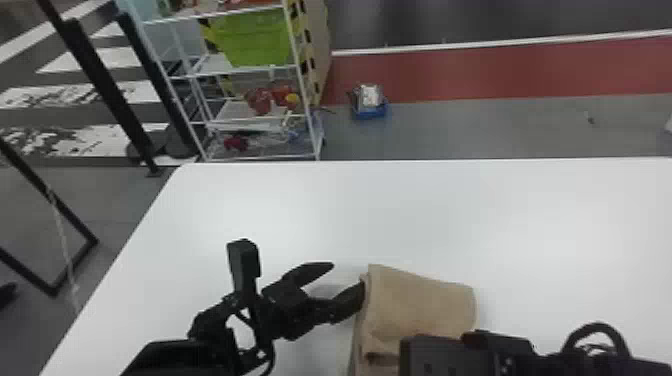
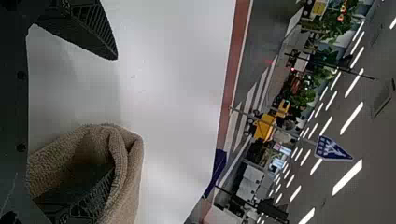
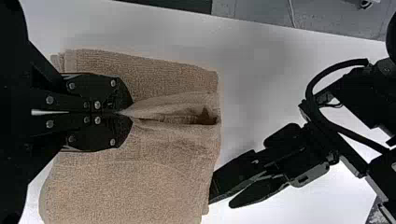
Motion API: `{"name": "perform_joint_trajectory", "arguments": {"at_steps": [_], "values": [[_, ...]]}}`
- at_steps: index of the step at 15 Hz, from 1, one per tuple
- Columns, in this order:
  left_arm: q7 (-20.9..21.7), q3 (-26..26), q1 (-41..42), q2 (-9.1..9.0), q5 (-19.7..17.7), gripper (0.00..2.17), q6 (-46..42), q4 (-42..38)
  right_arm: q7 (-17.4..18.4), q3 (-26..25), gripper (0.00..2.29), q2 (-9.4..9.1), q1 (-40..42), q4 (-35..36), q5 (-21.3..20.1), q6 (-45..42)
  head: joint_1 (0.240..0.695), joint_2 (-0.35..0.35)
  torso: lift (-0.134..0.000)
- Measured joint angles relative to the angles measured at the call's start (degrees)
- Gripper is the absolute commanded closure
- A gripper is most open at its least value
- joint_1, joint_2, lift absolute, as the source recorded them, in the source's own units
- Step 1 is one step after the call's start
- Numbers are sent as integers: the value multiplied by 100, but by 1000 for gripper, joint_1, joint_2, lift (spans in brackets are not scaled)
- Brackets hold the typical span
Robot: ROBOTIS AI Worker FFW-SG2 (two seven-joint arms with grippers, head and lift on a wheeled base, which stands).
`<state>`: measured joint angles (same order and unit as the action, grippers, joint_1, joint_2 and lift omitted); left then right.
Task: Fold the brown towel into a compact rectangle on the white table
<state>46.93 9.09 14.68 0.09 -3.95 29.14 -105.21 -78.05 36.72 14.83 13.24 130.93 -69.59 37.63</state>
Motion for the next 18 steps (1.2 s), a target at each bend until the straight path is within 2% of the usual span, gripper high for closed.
{"name": "perform_joint_trajectory", "arguments": {"at_steps": [2, 3, 4, 8, 9, 13, 16, 18], "values": [[3, -10, 7, 0, 8, 76, 0, 0, 0, 67, 1305, -22, -1, -22, -18, 140, 695, 201, -123], [3, -14, 8, 0, 13, 76, 0, 0, 0, 102, 1129, -36, -3, -35, -19, 196, 695, 204, -123], [0, -21, 8, 0, 17, 76, 0, 0, 0, 131, 826, -48, -4, -52, -19, 237, 695, 205, -123], [0, -32, 8, 0, 32, 76, -2, 6, 0, 241, 768, -81, -6, -67, 41, 489, 695, 214, -123], [0, -36, 7, 0, 36, 76, -1, 8, 0, 265, 569, -94, -11, -67, 85, 530, 695, 217, -123], [0, -43, 0, 0, 44, 76, 0, 10, 0, 282, 542, -155, -53, -43, 332, 700, 695, 232, -123], [0, -39, 0, 0, 45, 76, -8, 17, 0, 156, 545, -180, -75, 163, 759, 930, 695, 243, -123], [0, -39, 0, 0, 47, 76, -6, 13, 0, 92, 545, -174, -75, 242, 822, 991, 695, 239, -123]]}}
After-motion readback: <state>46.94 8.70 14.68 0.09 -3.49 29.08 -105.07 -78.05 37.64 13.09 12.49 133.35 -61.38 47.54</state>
